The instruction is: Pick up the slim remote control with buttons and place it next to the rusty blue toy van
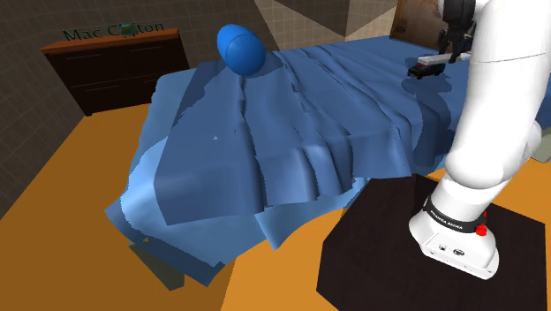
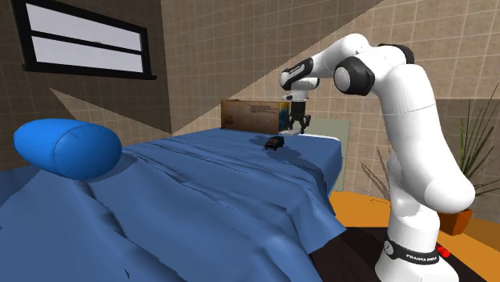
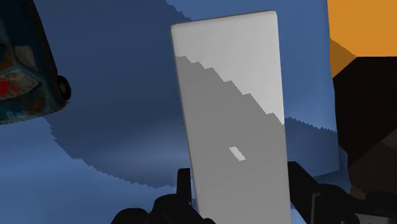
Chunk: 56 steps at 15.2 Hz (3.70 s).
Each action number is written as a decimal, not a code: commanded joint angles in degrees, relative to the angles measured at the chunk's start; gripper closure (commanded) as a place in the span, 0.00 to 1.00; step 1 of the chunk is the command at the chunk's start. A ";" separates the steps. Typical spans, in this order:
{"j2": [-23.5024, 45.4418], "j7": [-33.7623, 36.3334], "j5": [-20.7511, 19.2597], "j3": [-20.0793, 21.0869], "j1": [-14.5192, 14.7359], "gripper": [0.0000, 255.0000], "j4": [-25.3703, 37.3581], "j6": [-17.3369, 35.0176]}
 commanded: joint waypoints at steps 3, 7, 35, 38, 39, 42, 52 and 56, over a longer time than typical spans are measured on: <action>8.18 -6.80 6.58 3.70 -12.16 1.00 9.21 -4.00; 15.84 -10.93 11.66 7.48 -24.18 1.00 20.79 -8.77; 20.85 -15.28 16.19 10.49 -23.51 1.00 8.08 6.42; 20.85 -15.28 16.19 10.49 -23.51 1.00 8.08 6.42; 20.85 -15.28 16.19 10.49 -23.51 1.00 8.08 6.42; 20.85 -15.27 16.19 10.49 -23.51 0.00 8.08 6.42; 18.70 -13.83 14.13 9.00 -23.79 0.00 12.51 0.75; 18.70 -13.83 14.13 9.01 -23.79 0.00 12.52 0.74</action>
